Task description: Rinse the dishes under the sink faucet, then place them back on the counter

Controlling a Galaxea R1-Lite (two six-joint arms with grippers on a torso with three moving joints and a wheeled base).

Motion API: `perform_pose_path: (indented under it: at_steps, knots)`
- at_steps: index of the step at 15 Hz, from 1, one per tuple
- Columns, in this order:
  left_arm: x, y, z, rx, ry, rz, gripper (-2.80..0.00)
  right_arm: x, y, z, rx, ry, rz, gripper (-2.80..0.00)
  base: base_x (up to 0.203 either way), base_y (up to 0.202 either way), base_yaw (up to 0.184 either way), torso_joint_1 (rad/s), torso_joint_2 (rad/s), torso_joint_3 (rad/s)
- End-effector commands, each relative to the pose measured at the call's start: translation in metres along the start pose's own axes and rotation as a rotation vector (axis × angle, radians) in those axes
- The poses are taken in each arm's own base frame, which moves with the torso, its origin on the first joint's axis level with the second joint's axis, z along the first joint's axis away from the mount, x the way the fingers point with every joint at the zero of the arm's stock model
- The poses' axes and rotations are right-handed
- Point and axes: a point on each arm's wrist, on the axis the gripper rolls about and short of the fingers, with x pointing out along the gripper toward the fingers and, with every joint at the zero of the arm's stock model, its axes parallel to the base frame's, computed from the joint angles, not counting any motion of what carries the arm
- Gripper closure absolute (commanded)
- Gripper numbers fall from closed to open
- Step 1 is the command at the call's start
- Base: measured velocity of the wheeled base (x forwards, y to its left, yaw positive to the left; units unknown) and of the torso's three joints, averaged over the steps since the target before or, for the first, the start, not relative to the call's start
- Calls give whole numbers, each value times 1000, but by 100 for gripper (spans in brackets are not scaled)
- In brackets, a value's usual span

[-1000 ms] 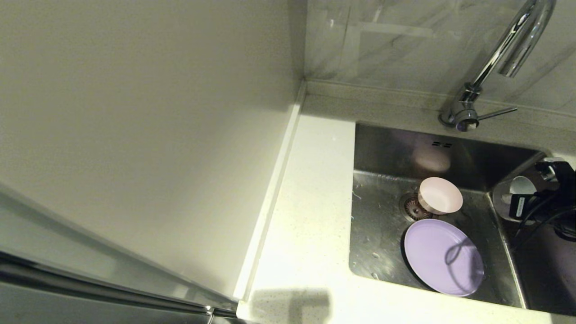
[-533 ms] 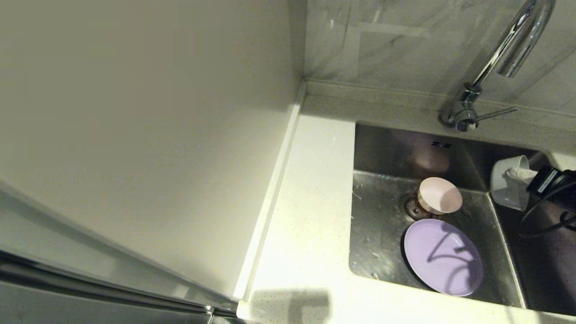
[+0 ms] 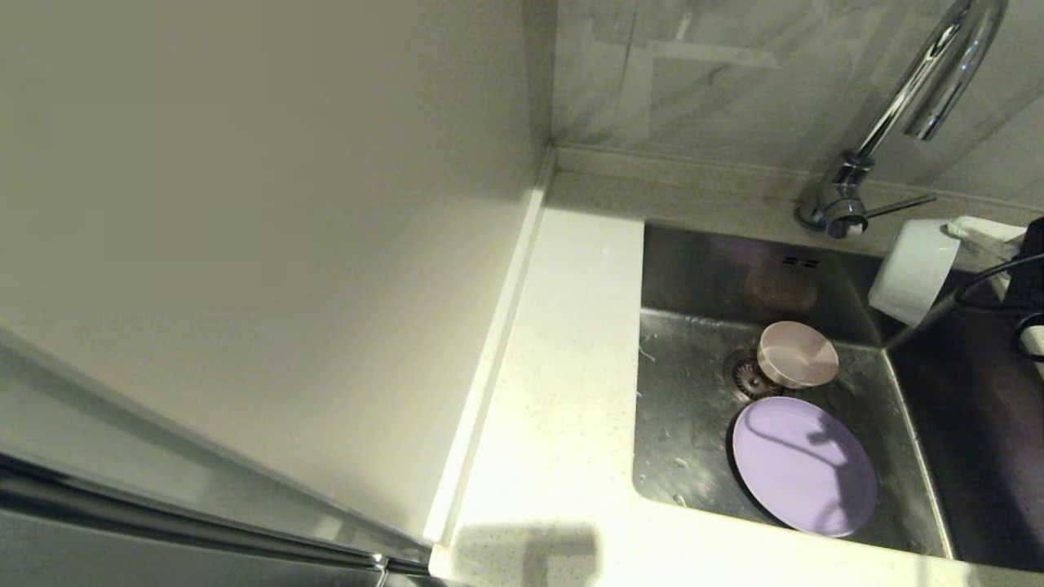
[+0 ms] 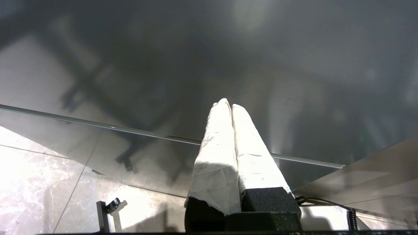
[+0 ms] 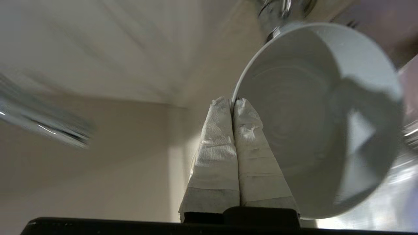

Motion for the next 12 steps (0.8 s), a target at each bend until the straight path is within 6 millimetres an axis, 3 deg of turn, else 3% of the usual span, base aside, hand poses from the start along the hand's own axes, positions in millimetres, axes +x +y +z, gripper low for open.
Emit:
perform_pose_path:
  at_steps: [1, 6, 12]
  knots:
    - [0, 0, -1, -1, 3, 0, 0, -1, 4, 0, 135, 22, 22, 0, 0, 0, 0, 0, 0, 0]
    - [0, 0, -1, -1, 2, 0, 0, -2, 13, 9, 384, 68, 77, 0, 0, 0, 0, 0, 0, 0]
    - [0, 0, -1, -1, 3, 0, 0, -23, 38, 42, 697, 149, 403, 0, 0, 0, 0, 0, 0, 0]
